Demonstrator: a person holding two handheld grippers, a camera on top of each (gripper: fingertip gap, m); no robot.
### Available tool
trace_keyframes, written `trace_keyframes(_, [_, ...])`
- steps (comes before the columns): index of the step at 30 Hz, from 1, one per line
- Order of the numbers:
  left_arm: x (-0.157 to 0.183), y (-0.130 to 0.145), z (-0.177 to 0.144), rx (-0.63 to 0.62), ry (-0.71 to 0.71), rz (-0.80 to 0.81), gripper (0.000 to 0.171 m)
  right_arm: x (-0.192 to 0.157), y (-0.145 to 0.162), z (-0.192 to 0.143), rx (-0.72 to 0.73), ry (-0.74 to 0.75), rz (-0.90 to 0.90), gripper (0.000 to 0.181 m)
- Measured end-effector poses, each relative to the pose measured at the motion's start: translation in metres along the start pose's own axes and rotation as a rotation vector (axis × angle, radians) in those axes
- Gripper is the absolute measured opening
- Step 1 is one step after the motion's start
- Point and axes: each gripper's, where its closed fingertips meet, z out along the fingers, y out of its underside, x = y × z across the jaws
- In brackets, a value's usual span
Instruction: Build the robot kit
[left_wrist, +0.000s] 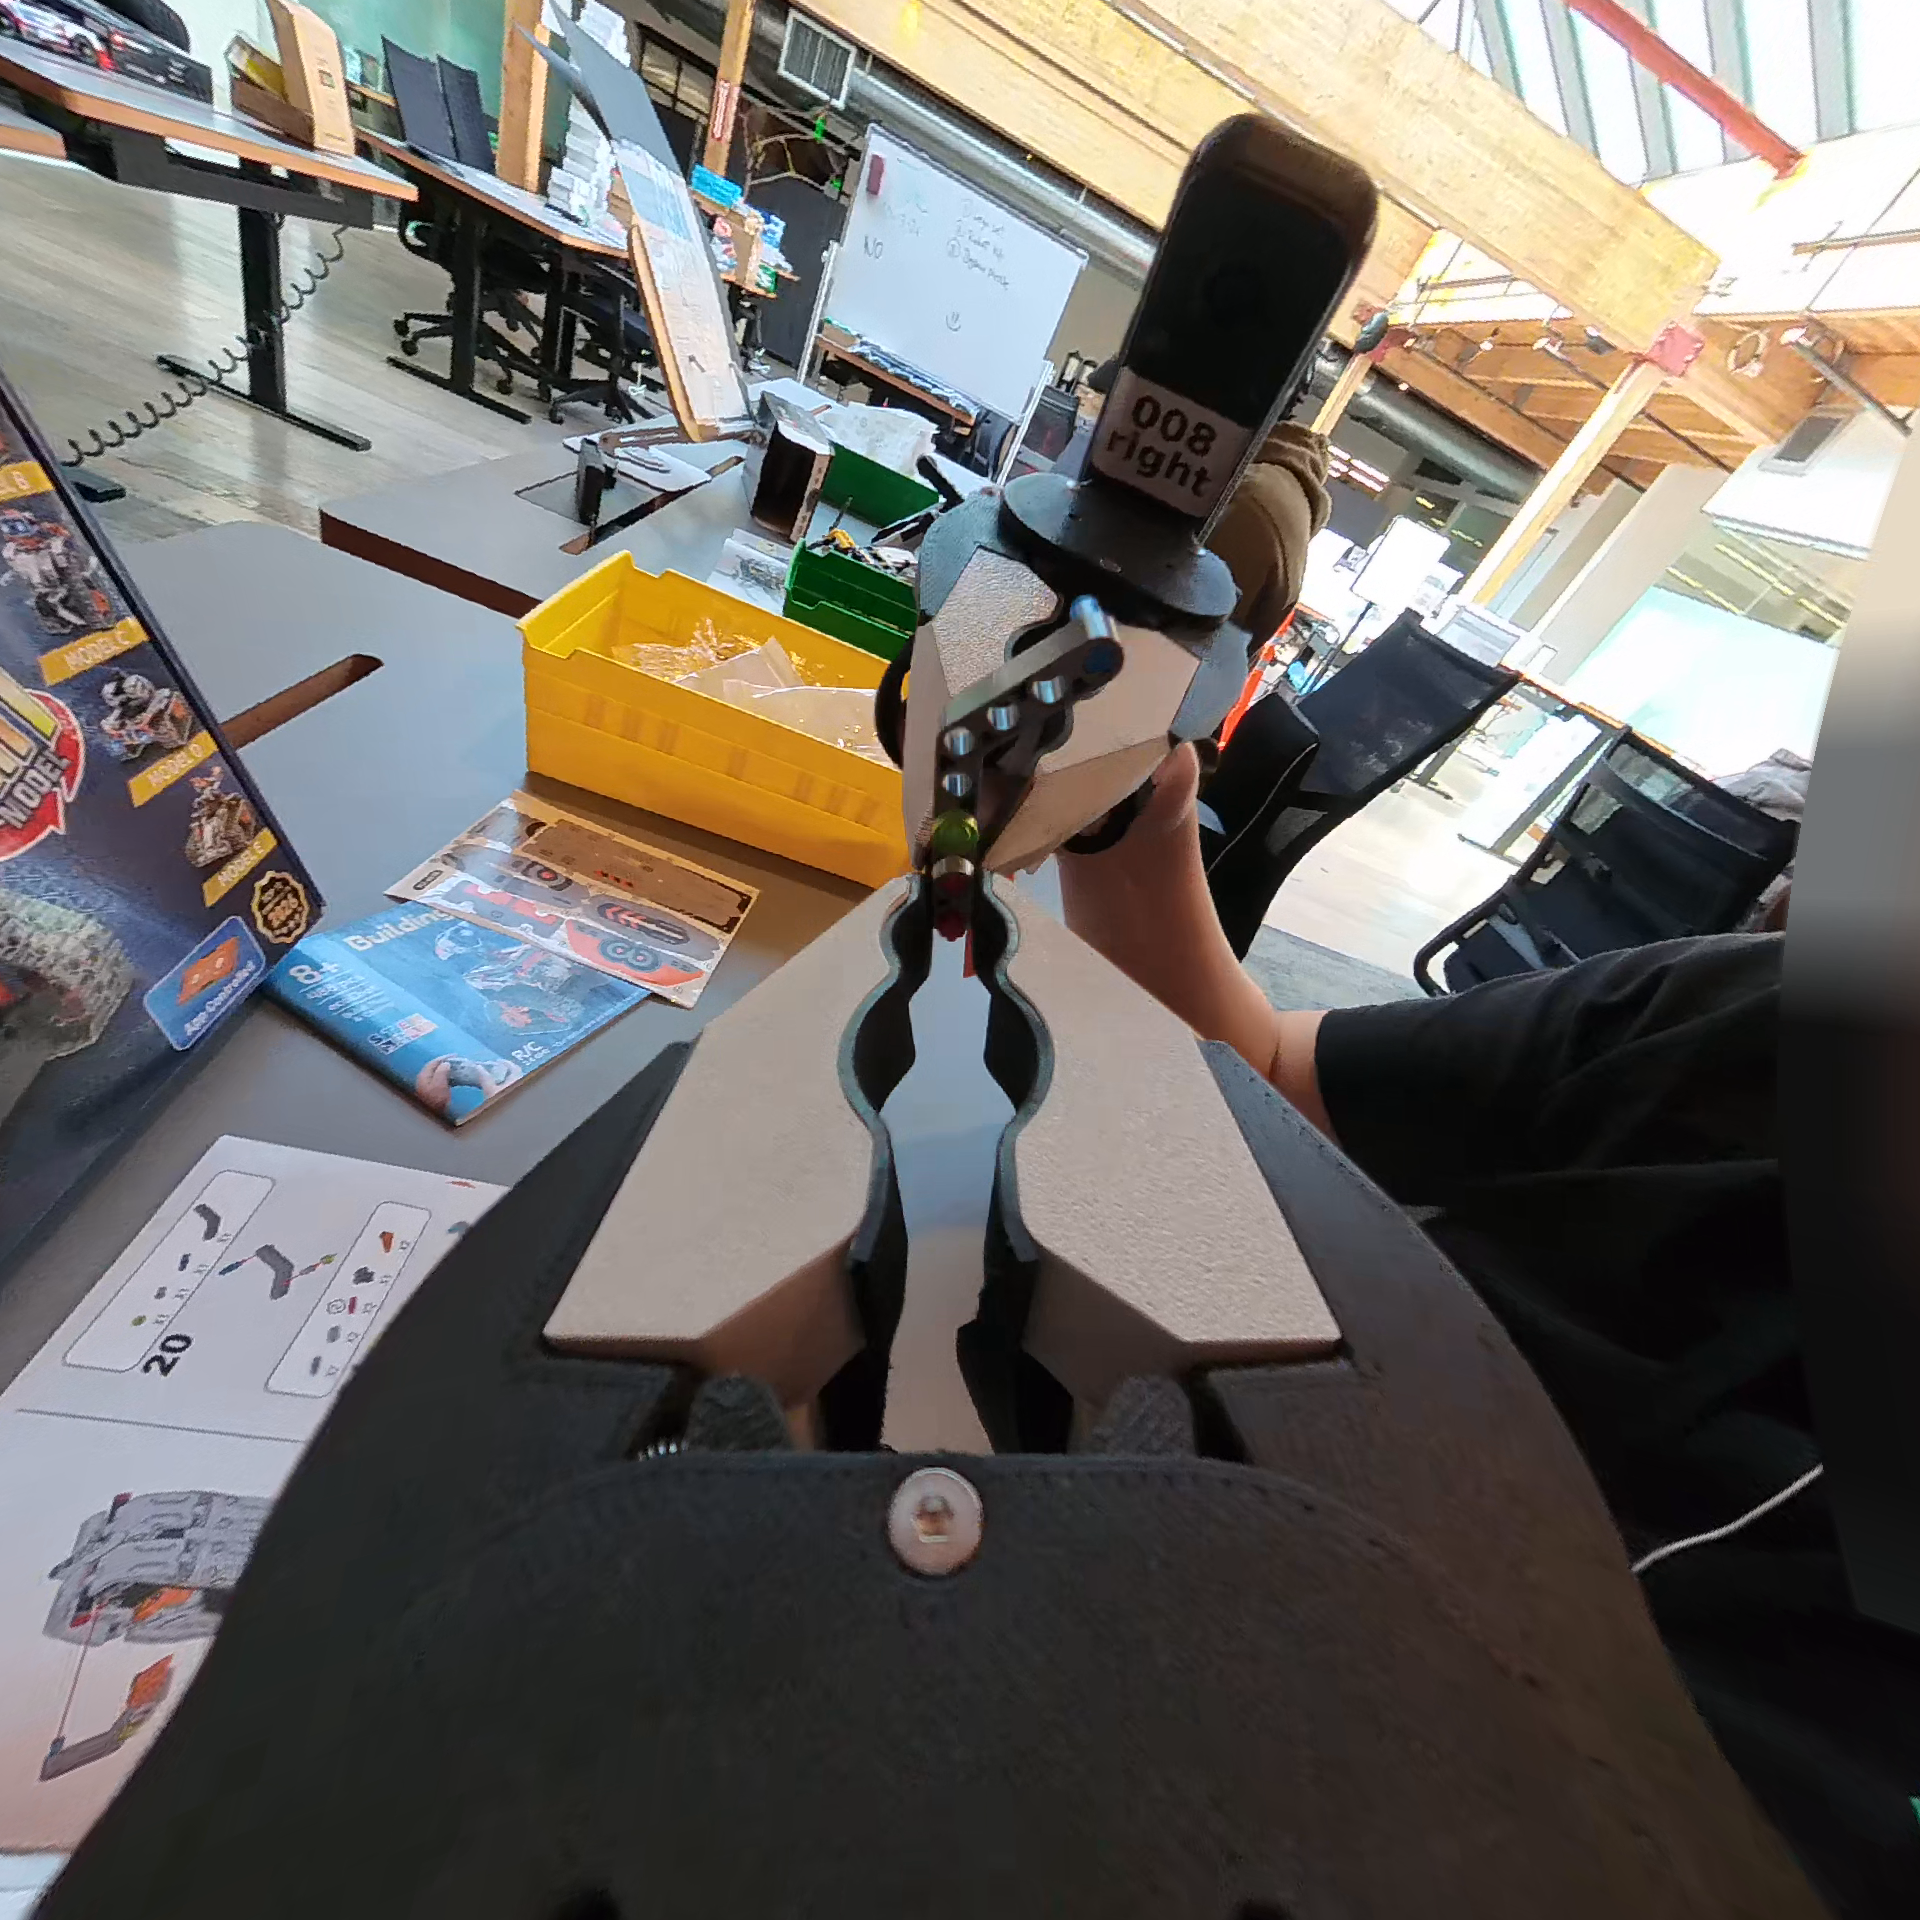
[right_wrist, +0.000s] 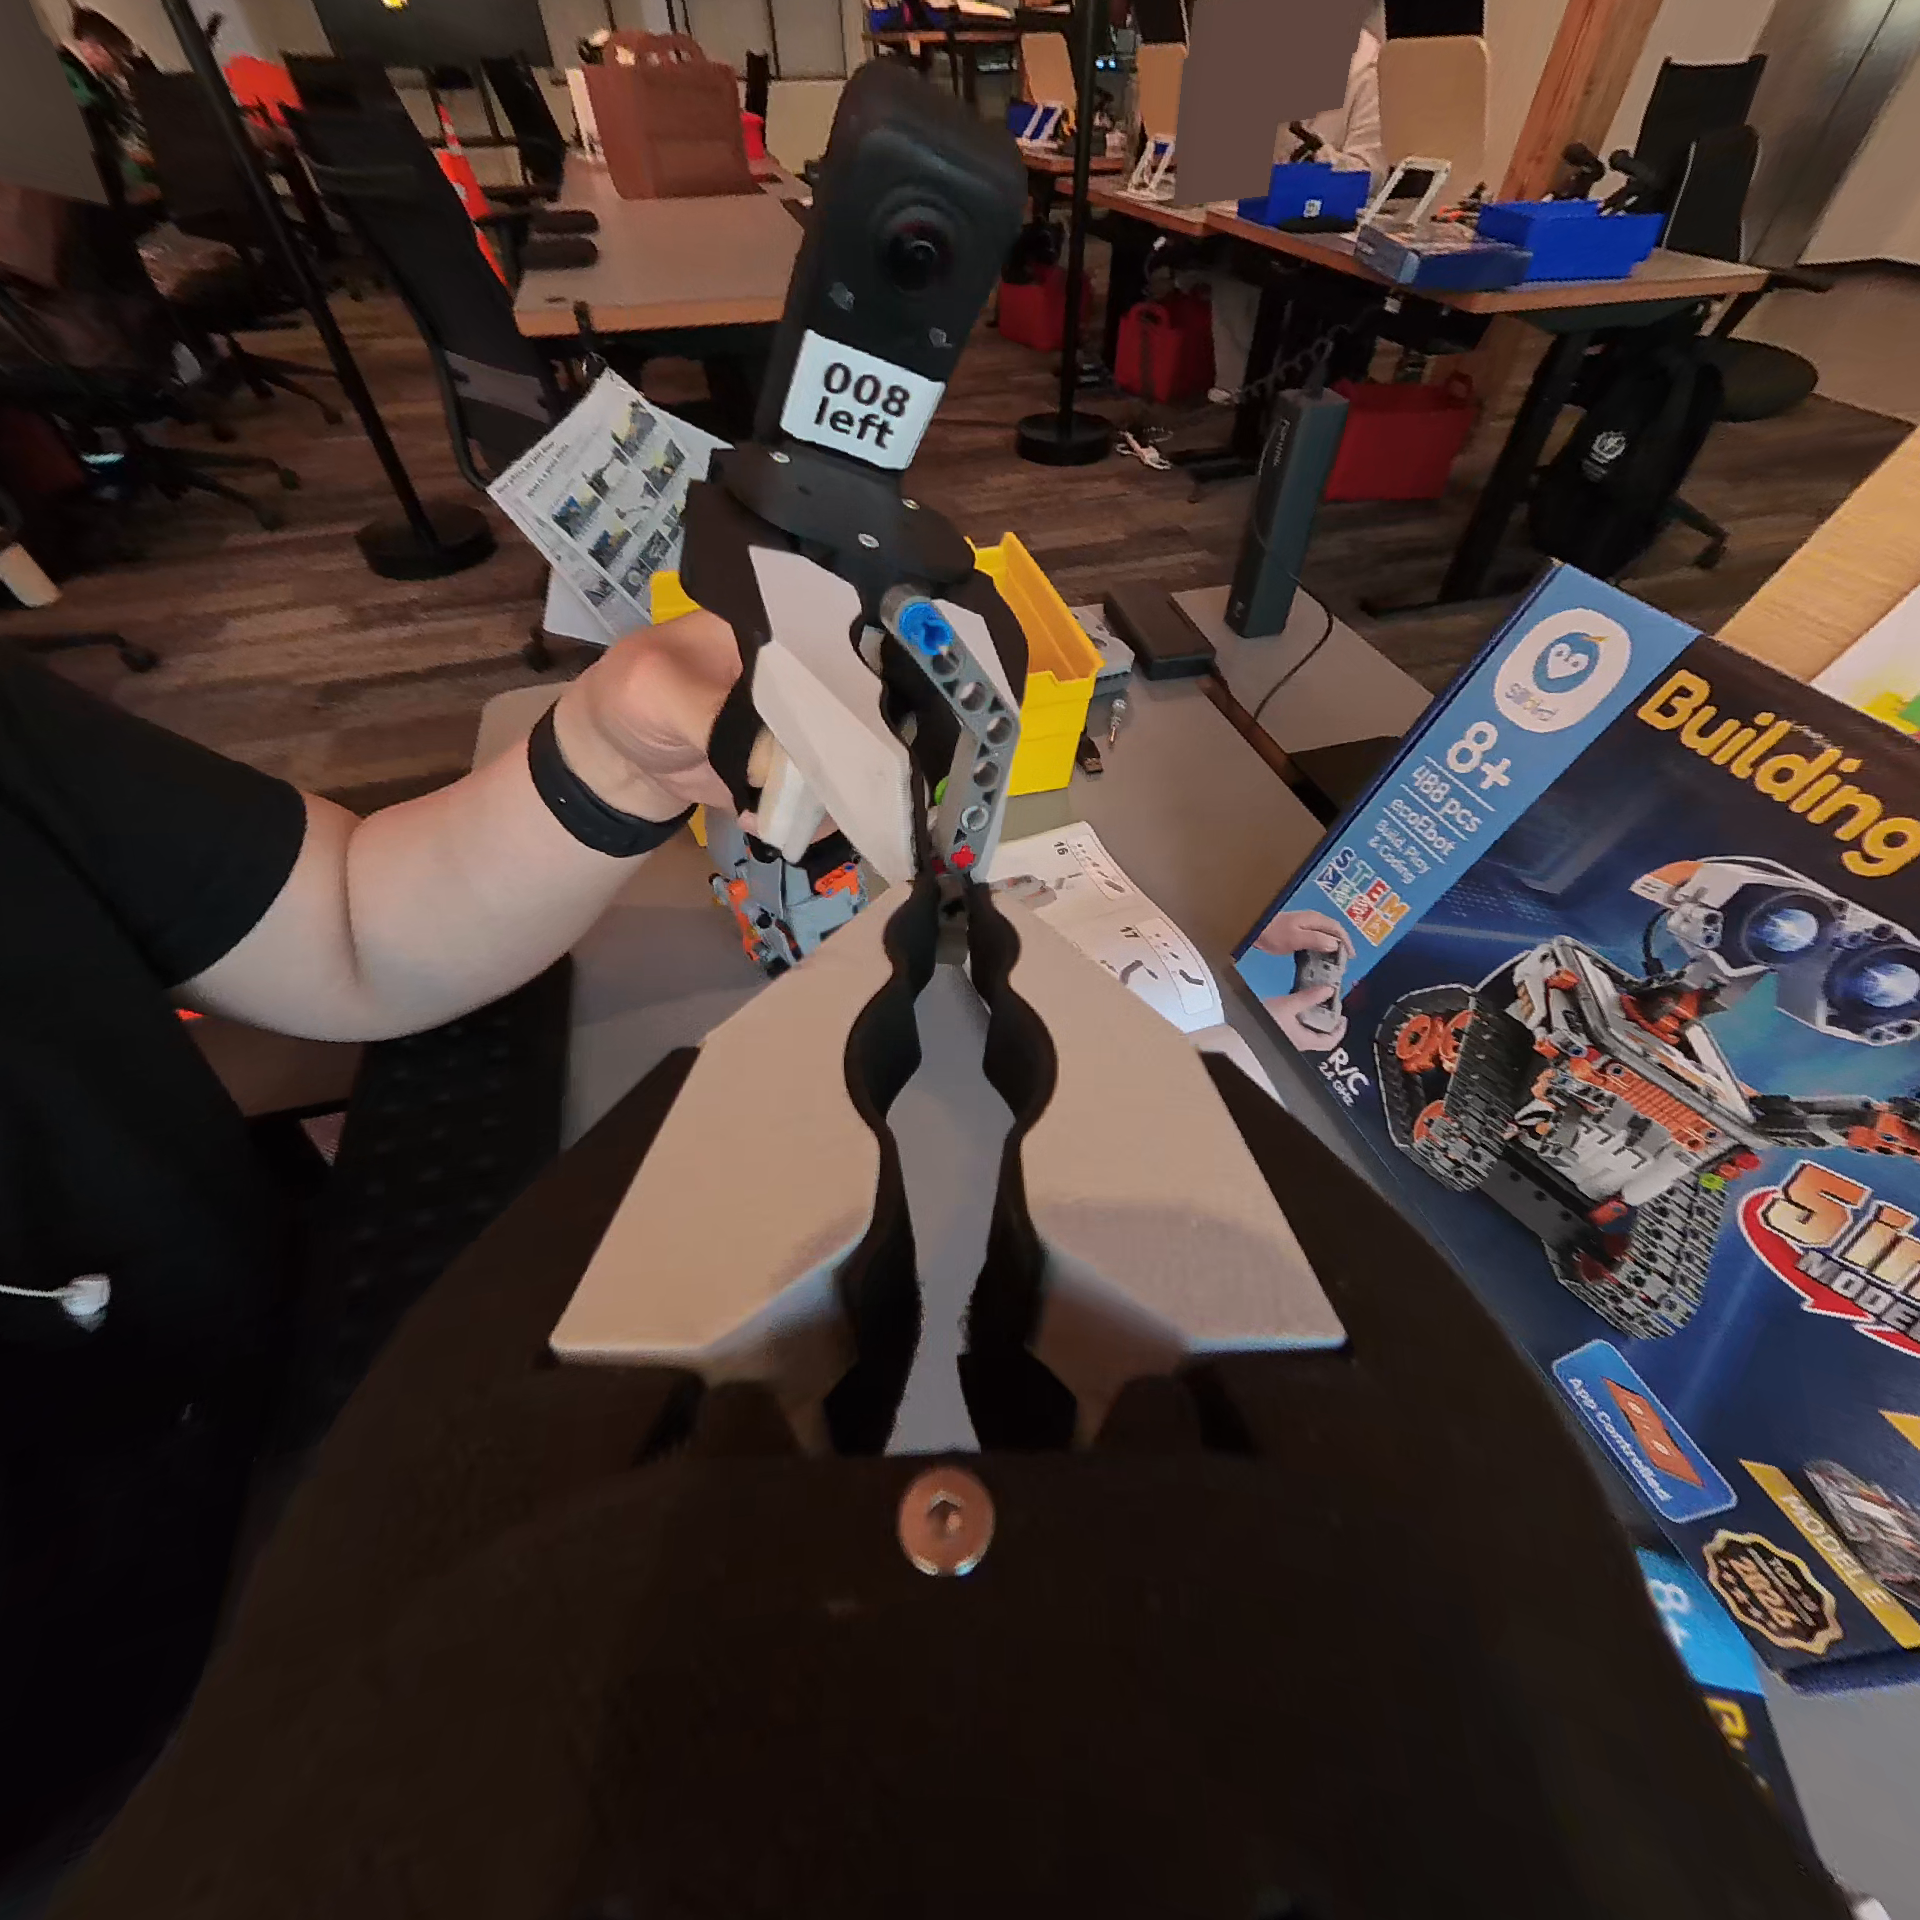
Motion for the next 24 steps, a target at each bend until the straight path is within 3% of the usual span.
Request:
trace_keyframes(6, [-0.003,0.001,0.003,-0.006,-0.009,0.016,0.006,0.002,0.003,-0.001,0.027,-0.075,0.043,0.006])
trace_keyframes(18, [0.011,-0.010,-0.001,0.077,0.174,-0.158,0.005,0.000,0.004,0.000,0.074,-0.191,0.148,0.007])
trace_keyframes(24, [0.000,-0.013,-0.003,0.110,0.157,-0.221,0.005,0.002,-0.001,-0.001,0.116,-0.221,0.206,0.007])
